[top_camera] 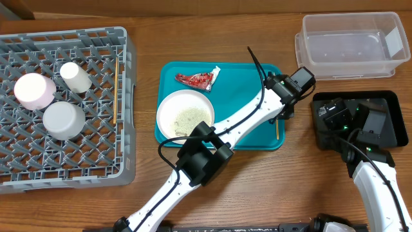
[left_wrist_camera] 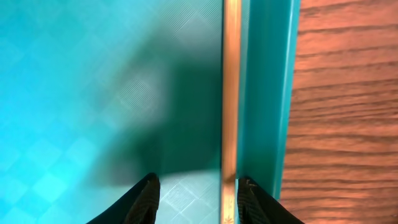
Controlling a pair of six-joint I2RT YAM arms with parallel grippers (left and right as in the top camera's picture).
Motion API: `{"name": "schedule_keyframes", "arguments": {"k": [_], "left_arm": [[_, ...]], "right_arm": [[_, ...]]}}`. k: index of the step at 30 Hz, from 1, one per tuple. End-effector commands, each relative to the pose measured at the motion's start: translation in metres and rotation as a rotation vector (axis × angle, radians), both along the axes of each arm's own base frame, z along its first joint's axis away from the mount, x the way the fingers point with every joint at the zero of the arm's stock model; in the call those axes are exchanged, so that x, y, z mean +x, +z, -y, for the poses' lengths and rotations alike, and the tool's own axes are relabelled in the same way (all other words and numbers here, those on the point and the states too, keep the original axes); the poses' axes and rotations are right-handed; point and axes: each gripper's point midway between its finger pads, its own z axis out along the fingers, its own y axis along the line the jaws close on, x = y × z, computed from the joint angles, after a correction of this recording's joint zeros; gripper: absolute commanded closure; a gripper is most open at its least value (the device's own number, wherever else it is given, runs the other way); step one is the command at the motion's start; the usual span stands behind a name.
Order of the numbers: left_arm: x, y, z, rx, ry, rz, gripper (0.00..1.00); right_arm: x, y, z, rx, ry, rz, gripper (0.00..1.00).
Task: Sort waste into correct bins and load items into the dishwasher
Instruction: 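Align the left gripper over the second chopstick and close on it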
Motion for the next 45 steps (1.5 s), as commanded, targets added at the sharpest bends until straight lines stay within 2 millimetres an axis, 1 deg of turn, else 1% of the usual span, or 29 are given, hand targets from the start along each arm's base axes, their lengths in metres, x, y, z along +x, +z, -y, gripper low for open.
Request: {"name": "schedule_keyframes", "arguments": {"k": [1,13,19,26,34,37,40,45], "left_arm": [[-0.002,-0.013,-0.004,0.064,-0.043,0.02,0.57],[-0.006,-0.01,-0.001,0.123,-0.087,0.082,0.57],[-0.006,-0.01,-0.001,0.124,-0.088,0.084,0.57],[-0.003,-0.009,-0.011,0.177,-0.079,0.106,0.58],[-0.004,-0.009,-0.012,0.186,-0.097,0.102,0.56],[-0.004,-0.009,-0.009,0.171,-0.098,0.102,0.55],[-0.007,-0.01,-0.001,0.132,-0.106,0.08,0.54],[-0.006,-0.01,0.008,0.088,-0.111,0.08,0.55]], "right_arm": [[0.007,0.014,0.002,-0.008,0.0,0.04,0.0],[0.007,0.014,0.002,-0.008,0.0,0.04,0.0],[0.007,0.014,0.002,-0.008,0.0,0.04,0.0],[0.007,0.014,0.002,-0.008,0.0,0.04,0.0],[0.007,0.014,0.002,-0.008,0.0,0.04,0.0],[0.007,0.014,0.002,-0.008,0.0,0.04,0.0],[0.007,0.014,0.002,-0.008,0.0,0.04,0.0],[0.007,0.014,0.002,-0.008,0.0,0.04,0.0]]}}
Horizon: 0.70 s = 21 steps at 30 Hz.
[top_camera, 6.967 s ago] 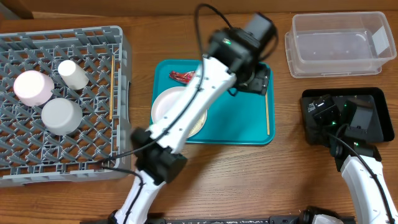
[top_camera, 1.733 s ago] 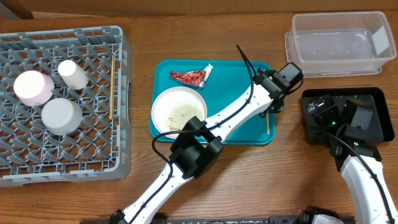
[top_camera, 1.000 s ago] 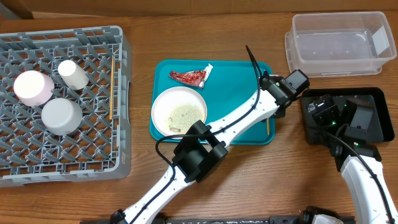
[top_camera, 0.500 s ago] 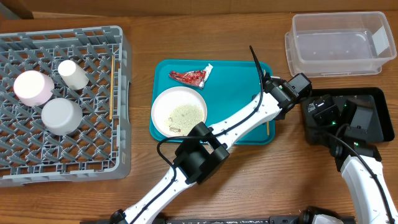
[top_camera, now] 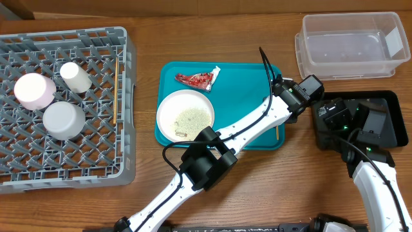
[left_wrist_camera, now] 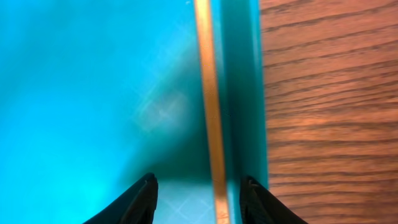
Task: Sort waste into correct bins and load items into the dishwasher
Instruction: 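Align the left gripper over the second chopstick and close on it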
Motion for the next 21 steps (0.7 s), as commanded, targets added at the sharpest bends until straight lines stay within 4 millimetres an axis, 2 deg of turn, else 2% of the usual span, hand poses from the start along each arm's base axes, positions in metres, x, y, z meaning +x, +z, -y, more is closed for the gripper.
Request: {"name": "schedule_keyframes", "arguments": {"k": [1,11,21], "left_arm": [[-0.004,-0.014,0.002,0.003,-0.02,-0.025,0.55],[0.003,-0.014,-0.007,0.052,-0.005,0.015,0.57],[-0.007,-0.05,-0.012,0.096,-0.012,-0.05,0.53]], "right_arm": [[0.007,0.014,0.002,-0.009,-0.001,0.04,0.0],[0.007,0.014,0.002,-0.009,-0.001,0.04,0.0],[0.007,0.014,0.002,-0.009,-0.001,0.04,0.0]]}}
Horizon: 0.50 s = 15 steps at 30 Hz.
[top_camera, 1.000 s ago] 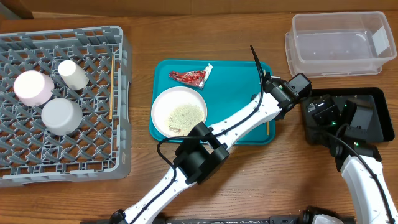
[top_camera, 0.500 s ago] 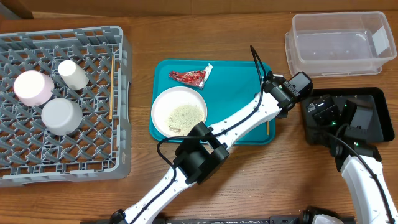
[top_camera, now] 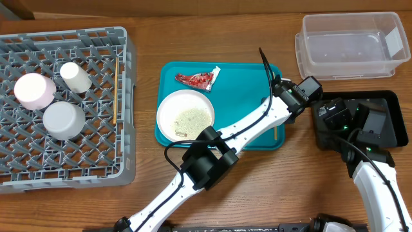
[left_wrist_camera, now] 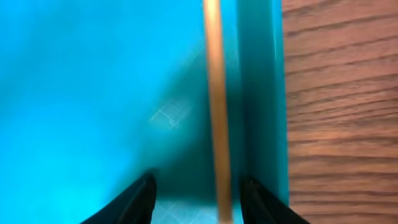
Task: Sort waste into correct bins and load items into the dishwasher
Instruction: 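Align the left gripper over the second chopstick and close on it, then lift the second chopstick and carry it to the dish rack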
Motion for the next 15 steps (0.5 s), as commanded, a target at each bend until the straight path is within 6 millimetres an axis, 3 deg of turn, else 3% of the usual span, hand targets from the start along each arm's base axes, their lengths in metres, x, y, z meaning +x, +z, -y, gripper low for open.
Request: {"name": "schedule_keyframes", "arguments": {"k": [1,6,15], "left_arm": [[-0.0105,-0.0404,-0.0073,0.061,-0.019,-0.065,0.54],[-0.011,-0.0406,-0.0067,0.058,-0.02,-0.068,0.59],[-0.0096,-0.0377,-0.0061,0.029,-0.013,-0.096,0.83]], "right_arm": [[0.0071,0.0142,0.0022,-0.009,-0.001,0.039,0.0],[0.0071,0.0142,0.0021,-0.009,-0.001,0.039,0.0],[0.0071,0.0142,0.0023,-0.009,-0.001,0.039,0.0]]}}
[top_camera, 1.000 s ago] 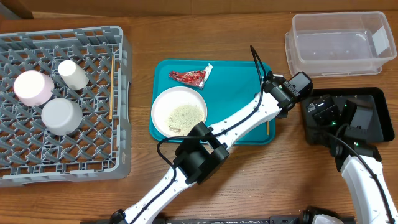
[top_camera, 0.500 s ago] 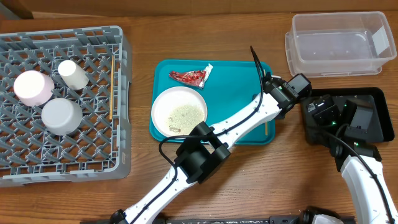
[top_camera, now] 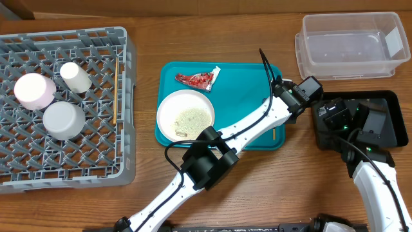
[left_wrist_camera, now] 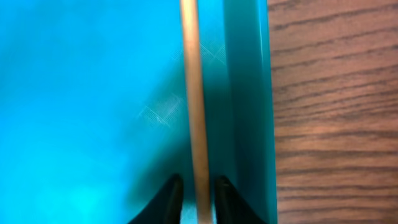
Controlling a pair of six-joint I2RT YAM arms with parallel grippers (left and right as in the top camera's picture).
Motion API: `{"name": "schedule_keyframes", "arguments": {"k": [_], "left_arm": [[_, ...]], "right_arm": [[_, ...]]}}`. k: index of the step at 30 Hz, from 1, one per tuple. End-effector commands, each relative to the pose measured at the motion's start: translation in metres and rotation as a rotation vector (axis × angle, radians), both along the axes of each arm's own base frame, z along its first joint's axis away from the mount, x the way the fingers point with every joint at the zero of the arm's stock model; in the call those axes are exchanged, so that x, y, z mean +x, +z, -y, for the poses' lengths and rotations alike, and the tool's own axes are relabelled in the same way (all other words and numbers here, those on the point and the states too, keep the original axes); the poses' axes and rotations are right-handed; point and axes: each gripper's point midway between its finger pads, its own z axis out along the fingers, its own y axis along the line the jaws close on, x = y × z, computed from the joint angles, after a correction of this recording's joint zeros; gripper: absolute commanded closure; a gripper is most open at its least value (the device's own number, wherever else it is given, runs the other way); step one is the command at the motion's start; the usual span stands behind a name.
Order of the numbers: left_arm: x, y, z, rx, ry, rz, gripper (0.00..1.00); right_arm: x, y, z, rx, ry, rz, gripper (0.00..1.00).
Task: Sort waste into correct bins and load items into the dishwasher
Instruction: 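Lift the second chopstick and carry it to the dish rack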
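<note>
A wooden chopstick (left_wrist_camera: 193,93) lies along the right rim of the teal tray (left_wrist_camera: 93,93), and my left gripper (left_wrist_camera: 194,186) is shut on its near end. From overhead, the left gripper (top_camera: 281,115) reaches across the tray (top_camera: 238,96), with a short piece of the chopstick (top_camera: 273,133) showing below it. A white bowl (top_camera: 186,116) with food residue and a red wrapper (top_camera: 198,78) also sit on the tray. The right gripper (top_camera: 336,113) rests over the black bin (top_camera: 386,103); its jaws are too unclear to read.
The grey dish rack (top_camera: 71,154) at the left holds a pink cup (top_camera: 33,90), a small white cup (top_camera: 75,76), a grey cup (top_camera: 63,120) and another chopstick (top_camera: 114,96). A clear plastic bin (top_camera: 351,45) stands at the back right.
My left gripper's fingers stood wide apart on either side of the chopstick; now they are shut on it. The chopstick lies slightly further from the tray rim. The right arm has not moved.
My left gripper was open low over the chopstick at the tray's right rim. At the two later moments it sat slightly further right, still open, with the chopstick between its fingers. Now the fingers are shut on the chopstick. The right arm stayed over the black bin throughout.
</note>
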Motion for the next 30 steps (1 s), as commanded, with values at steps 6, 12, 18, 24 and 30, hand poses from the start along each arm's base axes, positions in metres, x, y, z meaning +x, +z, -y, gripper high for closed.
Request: {"name": "schedule_keyframes", "arguments": {"k": [6,12,18,24,30], "left_arm": [[0.015,-0.006,-0.025,0.032,0.04,-0.066,0.96],[0.05,0.052,-0.063,0.023,0.083,-0.032,0.96],[0.083,0.128,-0.14,0.067,0.119,0.055,0.96],[0.111,0.192,-0.212,0.109,-0.071,0.132,0.96],[0.124,0.26,-0.298,0.072,0.083,0.248,0.96]], "right_arm": [[0.007,0.014,0.002,-0.008,-0.001,0.039,0.0],[0.007,0.014,0.002,-0.008,-0.001,0.039,0.0],[0.007,0.014,0.002,-0.008,-0.001,0.039,0.0],[0.007,0.014,0.002,-0.008,-0.001,0.039,0.0],[0.007,0.014,0.002,-0.008,-0.001,0.039,0.0]]}}
